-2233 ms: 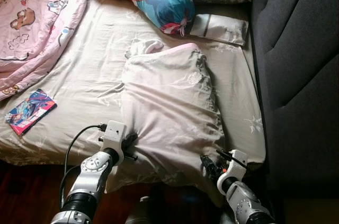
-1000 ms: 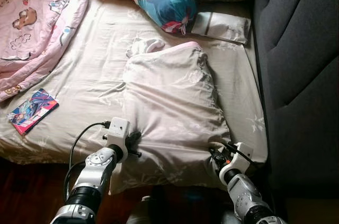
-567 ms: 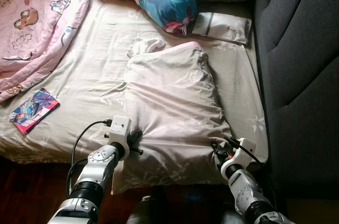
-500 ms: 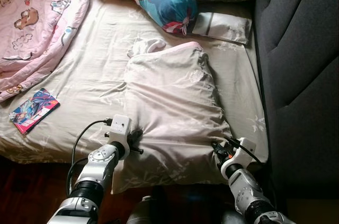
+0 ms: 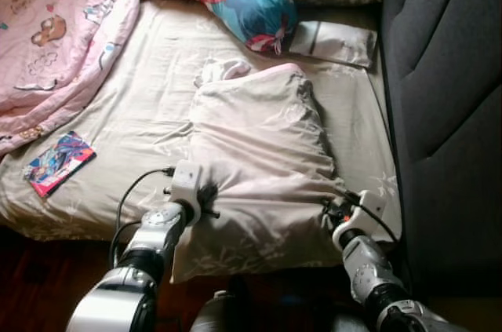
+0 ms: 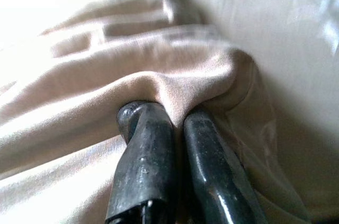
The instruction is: Clean up the room
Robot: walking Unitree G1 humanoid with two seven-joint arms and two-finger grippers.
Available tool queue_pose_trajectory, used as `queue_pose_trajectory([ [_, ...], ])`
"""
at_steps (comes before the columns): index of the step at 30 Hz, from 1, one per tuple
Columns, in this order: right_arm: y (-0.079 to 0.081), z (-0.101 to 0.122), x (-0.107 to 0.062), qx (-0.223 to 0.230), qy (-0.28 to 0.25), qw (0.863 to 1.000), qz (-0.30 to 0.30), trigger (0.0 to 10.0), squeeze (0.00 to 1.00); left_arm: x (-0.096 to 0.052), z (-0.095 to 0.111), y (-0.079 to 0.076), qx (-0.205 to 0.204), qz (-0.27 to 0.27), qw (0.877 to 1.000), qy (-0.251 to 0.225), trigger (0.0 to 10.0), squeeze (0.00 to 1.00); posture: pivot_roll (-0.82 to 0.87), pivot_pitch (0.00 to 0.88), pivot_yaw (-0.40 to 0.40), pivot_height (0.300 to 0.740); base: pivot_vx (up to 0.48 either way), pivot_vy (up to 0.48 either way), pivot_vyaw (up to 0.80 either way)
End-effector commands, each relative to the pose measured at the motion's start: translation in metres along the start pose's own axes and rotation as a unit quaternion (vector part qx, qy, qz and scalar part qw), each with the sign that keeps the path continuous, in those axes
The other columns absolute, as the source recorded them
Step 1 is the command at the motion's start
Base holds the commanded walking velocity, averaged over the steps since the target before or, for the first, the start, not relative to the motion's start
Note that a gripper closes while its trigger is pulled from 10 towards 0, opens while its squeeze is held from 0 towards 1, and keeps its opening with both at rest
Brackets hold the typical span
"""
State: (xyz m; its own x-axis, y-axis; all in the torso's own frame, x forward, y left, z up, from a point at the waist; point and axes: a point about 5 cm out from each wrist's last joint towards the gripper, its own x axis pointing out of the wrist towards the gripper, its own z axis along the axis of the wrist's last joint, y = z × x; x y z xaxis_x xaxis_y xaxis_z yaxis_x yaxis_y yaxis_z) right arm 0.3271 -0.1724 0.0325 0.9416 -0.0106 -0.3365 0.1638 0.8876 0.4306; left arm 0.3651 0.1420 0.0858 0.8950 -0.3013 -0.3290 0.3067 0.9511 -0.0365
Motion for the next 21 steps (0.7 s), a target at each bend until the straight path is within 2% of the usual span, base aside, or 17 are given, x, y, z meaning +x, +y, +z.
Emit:
queue_pose_trajectory([
  [1,-0.019,0.047,0.001,-0.007,-0.106,0.993,-0.051,10.0,0.0,-0.002,0.018,0.017,-0.001,0.028,0.999,-0.024,10.0,0.0,-0.09,0.216,0.172,0.74,0.0,0.0,0.0],
  [5,-0.018,0.073,-0.002,-0.034,-0.165,0.984,-0.055,10.0,0.0,0.005,0.035,0.008,0.002,0.006,0.999,-0.038,10.0,0.0,-0.11,0.219,0.173,0.74,0.0,0.0,0.0],
  [8,-0.015,0.098,-0.009,-0.034,-0.227,0.973,-0.04,10.0,0.0,0.01,0.05,-0.003,-0.012,-0.033,0.998,-0.046,10.0,0.0,-0.14,0.221,0.172,0.74,0.0,0.0,0.0],
  [10,-0.011,0.115,-0.019,-0.039,-0.274,0.961,-0.018,10.0,0.0,0.014,0.06,-0.017,-0.017,-0.082,0.996,-0.045,10.0,0.0,-0.15,0.22,0.172,0.74,0.0,0.0,0.0],
  [14,0.003,0.14,-0.05,-0.044,-0.339,0.938,0.055,10.0,0.0,0.019,0.084,-0.043,0.015,-0.166,0.985,-0.053,10.0,0.0,-0.18,0.225,0.17,0.74,0.0,0.0,0.0],
  [15,0.003,0.14,-0.05,-0.044,-0.339,0.938,0.055,10.0,0.0,0.019,0.084,-0.043,0.015,-0.166,0.985,-0.053,10.0,0.0,-0.18,0.225,0.17,0.74,0.0,0.0,0.0],
  [16,0.009,0.145,-0.063,-0.037,-0.346,0.933,0.093,10.0,0.0,0.019,0.091,-0.051,0.023,-0.198,0.978,-0.058,10.0,0.0,-0.2,0.23,0.17,0.74,0.0,0.0,0.0],
  [17,0.015,0.144,-0.072,-0.039,-0.332,0.933,0.13,10.0,0.0,0.019,0.096,-0.055,0.028,-0.217,0.974,-0.062,10.0,0.0,-0.2,0.232,0.171,0.74,0.0,0.0,0.0],
  [19,0.023,0.133,-0.083,-0.066,-0.283,0.937,0.193,10.0,0.0,0.018,0.102,-0.06,0.028,-0.241,0.968,-0.069,10.0,0.0,-0.21,0.234,0.173,0.74,0.0,0.0,0.0],
  [21,0.025,0.112,-0.09,-0.124,-0.216,0.943,0.223,10.0,0.0,0.017,0.105,-0.063,0.017,-0.264,0.961,-0.074,10.0,0.0,-0.22,0.236,0.173,0.74,0.0,0.0,0.0],
])
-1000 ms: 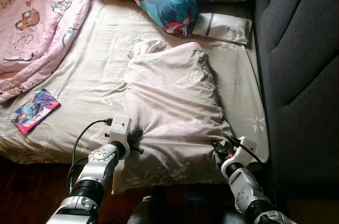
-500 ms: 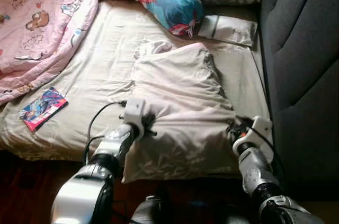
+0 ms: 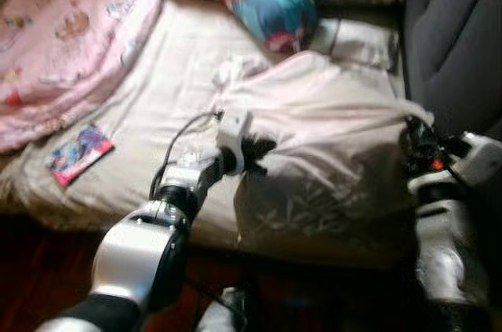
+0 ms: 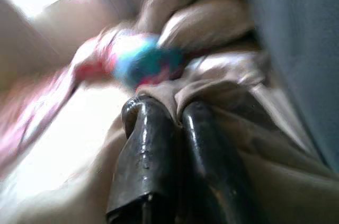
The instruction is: Clean up the room
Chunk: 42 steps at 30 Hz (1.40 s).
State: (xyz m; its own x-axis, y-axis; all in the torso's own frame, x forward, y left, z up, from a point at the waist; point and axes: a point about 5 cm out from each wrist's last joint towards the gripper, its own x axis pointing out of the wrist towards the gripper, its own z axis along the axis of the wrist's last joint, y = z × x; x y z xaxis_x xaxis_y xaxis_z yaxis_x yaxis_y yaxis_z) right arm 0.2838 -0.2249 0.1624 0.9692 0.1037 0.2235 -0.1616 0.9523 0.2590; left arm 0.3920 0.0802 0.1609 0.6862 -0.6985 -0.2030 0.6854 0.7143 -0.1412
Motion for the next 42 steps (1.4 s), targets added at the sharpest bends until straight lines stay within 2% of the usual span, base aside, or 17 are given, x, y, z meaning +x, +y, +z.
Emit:
queue_pose_trajectory([
  [1,0.028,-0.017,-0.011,-0.014,0.072,0.993,0.095,10.0,0.0,0.005,0.021,-0.01,0.012,-0.054,0.998,-0.029,10.0,0.0,-0.22,0.236,0.173,0.74,0.0,0.0,0.0],
  [4,0.033,-0.054,-0.039,-0.032,0.196,0.971,0.137,10.0,0.0,0.003,0.018,-0.01,0.019,-0.076,0.997,-0.02,10.0,0.0,-0.22,0.239,0.173,0.74,0.0,0.0,0.0],
  [5,0.035,-0.081,-0.06,-0.061,0.286,0.944,0.153,10.0,0.0,0.0,0.012,-0.006,0.021,-0.07,0.997,-0.009,10.0,0.0,-0.21,0.242,0.172,0.74,0.0,0.0,0.0],
  [6,0.035,-0.081,-0.06,-0.061,0.286,0.944,0.153,10.0,0.0,0.0,0.012,-0.006,0.021,-0.07,0.997,-0.009,10.0,0.0,-0.21,0.242,0.172,0.74,0.0,0.0,0.0],
  [8,0.033,-0.098,-0.071,-0.067,0.334,0.929,0.146,10.0,0.0,-0.003,0.008,-0.001,0.019,-0.059,0.998,-0.003,10.0,0.0,-0.21,0.244,0.173,0.74,0.0,0.0,0.0],
  [9,0.027,-0.109,-0.075,-0.061,0.36,0.924,0.111,10.0,0.0,-0.009,-0.002,0.006,0.012,-0.034,0.999,0.008,10.0,0.0,-0.2,0.244,0.173,0.74,0.0,0.0,0.0],
  [14,0.009,-0.119,-0.073,-0.055,0.377,0.925,0.012,10.0,0.0,-0.019,-0.018,0.018,-0.011,0.008,1.0,0.019,10.0,0.0,-0.18,0.245,0.17,0.74,0.0,0.0,0.0],
  [18,-0.005,-0.119,-0.063,-0.033,0.342,0.937,-0.059,10.0,0.0,-0.03,-0.033,0.032,-0.036,0.066,0.997,0.023,10.0,0.0,-0.17,0.246,0.166,0.74,0.0,0.0,0.0],
  [21,-0.013,-0.117,-0.052,-0.01,0.309,0.945,-0.11,10.0,0.0,-0.041,-0.048,0.042,-0.064,0.126,0.99,0.028,10.0,0.0,-0.16,0.249,0.164,0.74,0.0,0.0,0.0],
  [26,-0.006,-0.122,-0.045,0.024,0.304,0.947,-0.102,10.0,0.0,-0.048,-0.063,0.046,-0.072,0.155,0.984,0.042,10.0,0.0,-0.16,0.25,0.162,0.74,0.0,0.0,0.0],
  [27,0.001,-0.129,-0.047,0.029,0.325,0.942,-0.081,10.0,0.0,-0.051,-0.069,0.047,-0.069,0.169,0.982,0.051,10.0,0.0,-0.16,0.251,0.161,0.74,0.0,0.0,0.0],
  [32,0.014,-0.151,-0.059,0.029,0.384,0.922,-0.032,10.0,0.0,-0.055,-0.081,0.048,-0.067,0.191,0.977,0.067,10.0,0.0,-0.15,0.256,0.159,0.74,0.0,0.0,0.0],
  [36,0.02,-0.16,-0.065,0.036,0.4,0.916,-0.01,10.0,0.0,-0.057,-0.089,0.047,-0.066,0.196,0.975,0.081,10.0,0.0,-0.15,0.258,0.157,0.74,0.0,0.0,0.0],
  [38,0.019,-0.167,-0.069,0.031,0.417,0.908,-0.01,10.0,0.0,-0.06,-0.096,0.047,-0.062,0.205,0.972,0.095,10.0,0.0,-0.15,0.26,0.156,0.74,0.0,0.0,0.0],
  [39,0.019,-0.168,-0.07,0.032,0.42,0.907,-0.011,10.0,0.67,-0.06,-0.097,0.047,-0.061,0.206,0.972,0.097,10.0,0.0,-0.15,0.26,0.156,0.74,0.0,0.0,0.0],
  [40,0.018,-0.169,-0.07,0.034,0.42,0.907,-0.013,10.0,1.0,-0.061,-0.101,0.047,-0.059,0.21,0.97,0.103,10.0,0.0,-0.15,0.261,0.155,0.74,0.0,0.0,0.0],
  [42,0.018,-0.17,-0.069,0.033,0.418,0.908,-0.014,10.0,1.0,-0.062,-0.103,0.046,-0.058,0.213,0.969,0.108,10.0,0.0,-0.15,0.261,0.155,0.74,0.0,0.0,0.0],
])
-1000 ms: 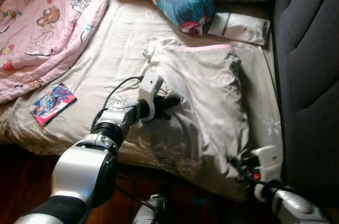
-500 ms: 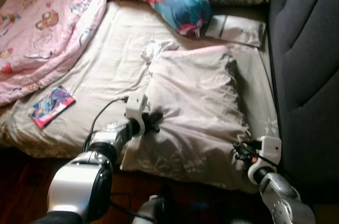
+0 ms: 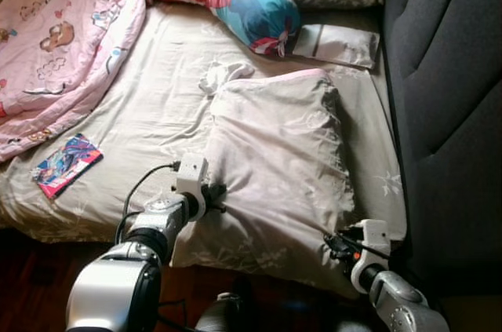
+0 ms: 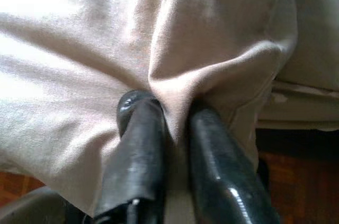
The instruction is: Clean up the room
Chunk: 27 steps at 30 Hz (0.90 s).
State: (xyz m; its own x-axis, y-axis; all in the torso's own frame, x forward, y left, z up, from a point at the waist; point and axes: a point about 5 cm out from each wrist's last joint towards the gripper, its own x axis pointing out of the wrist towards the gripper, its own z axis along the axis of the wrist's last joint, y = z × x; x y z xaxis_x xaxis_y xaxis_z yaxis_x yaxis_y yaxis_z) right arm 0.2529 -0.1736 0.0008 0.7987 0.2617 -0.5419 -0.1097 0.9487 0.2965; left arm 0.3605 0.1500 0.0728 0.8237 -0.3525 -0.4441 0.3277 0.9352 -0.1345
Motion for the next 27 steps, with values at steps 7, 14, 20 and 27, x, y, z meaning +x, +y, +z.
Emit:
queue_pose_trajectory([
  [7,0.001,0.004,0.004,0.017,-0.03,0.999,-0.005,10.0,1.0,-0.005,-0.015,0.009,0.014,0.02,1.0,0.017,10.0,1.0,-0.15,0.256,0.151,0.74,0.0,0.0,0.0],
  [14,0.004,0.009,0.005,0.016,-0.047,0.999,0.004,10.0,1.0,-0.007,-0.02,0.012,0.024,0.034,0.999,0.02,10.0,1.0,-0.15,0.246,0.142,0.74,0.0,0.0,0.0],
  [20,-0.001,0.02,0.002,0.023,-0.096,0.995,-0.015,10.0,0.0,-0.01,-0.017,0.018,0.026,0.072,0.997,-0.019,10.0,1.0,-0.14,0.233,0.13,0.74,0.0,0.0,0.0],
  [27,-0.015,0.036,-0.003,0.038,-0.178,0.98,-0.08,10.0,0.0,-0.014,-0.013,0.017,0.022,0.111,0.989,-0.096,10.0,0.0,-0.13,0.212,0.109,0.74,0.0,0.0,0.0],
])
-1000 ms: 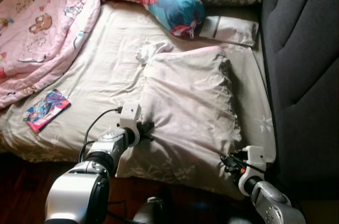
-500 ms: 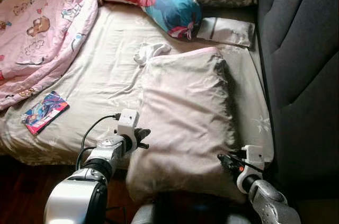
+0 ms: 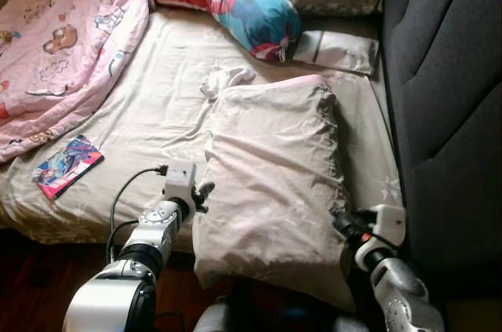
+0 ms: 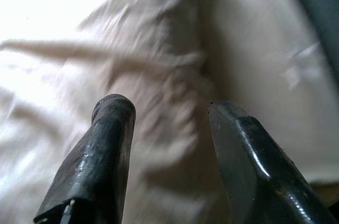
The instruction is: Clean up the room
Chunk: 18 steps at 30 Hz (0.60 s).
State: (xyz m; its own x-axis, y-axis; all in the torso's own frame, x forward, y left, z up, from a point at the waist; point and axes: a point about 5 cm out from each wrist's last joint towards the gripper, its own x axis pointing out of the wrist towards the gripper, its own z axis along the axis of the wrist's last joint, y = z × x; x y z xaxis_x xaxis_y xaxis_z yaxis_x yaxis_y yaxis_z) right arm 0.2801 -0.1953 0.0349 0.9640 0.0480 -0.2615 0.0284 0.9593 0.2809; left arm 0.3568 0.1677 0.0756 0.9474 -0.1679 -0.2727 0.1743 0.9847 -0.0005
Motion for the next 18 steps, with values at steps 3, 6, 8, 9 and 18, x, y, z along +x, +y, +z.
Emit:
queue_pose_trajectory([
  [3,-0.0045,-0.0067,-0.0043,0.02,-0.012,0.999,-0.033,10.0,0.0,-0.0087,-0.0154,-0.0008,-0.005,0.022,1.0,-0.018,10.0,0.0,-0.13,0.197,0.1,0.74,0.0,0.0,0.0],
  [6,-0.0067,-0.0075,-0.0038,0.007,-0.01,0.999,-0.043,10.0,0.0,-0.0108,-0.0169,-0.0013,-0.01,0.031,0.999,-0.029,10.0,0.0,-0.13,0.184,0.092,0.74,0.0,0.0,0.0],
  [8,-0.0082,-0.0083,-0.0028,0.003,-0.012,0.999,-0.049,10.0,0.0,-0.0109,-0.0176,-0.0019,-0.015,0.036,0.999,-0.031,10.0,0.0,-0.13,0.176,0.088,0.74,0.0,0.0,0.0],
  [9,-0.0084,-0.0083,-0.0024,0.004,-0.013,0.999,-0.05,10.0,0.0,-0.0108,-0.0177,-0.002,-0.017,0.037,0.999,-0.03,10.0,0.0,-0.13,0.176,0.088,0.74,0.0,0.0,0.0],
  [18,-0.0043,-0.0013,0.0046,0.003,-0.031,0.998,-0.047,10.0,0.0,-0.0094,-0.0149,-0.0036,-0.005,0.04,0.999,-0.033,10.0,0.0,-0.14,0.149,0.085,0.74,0.0,0.457,0.0],
])
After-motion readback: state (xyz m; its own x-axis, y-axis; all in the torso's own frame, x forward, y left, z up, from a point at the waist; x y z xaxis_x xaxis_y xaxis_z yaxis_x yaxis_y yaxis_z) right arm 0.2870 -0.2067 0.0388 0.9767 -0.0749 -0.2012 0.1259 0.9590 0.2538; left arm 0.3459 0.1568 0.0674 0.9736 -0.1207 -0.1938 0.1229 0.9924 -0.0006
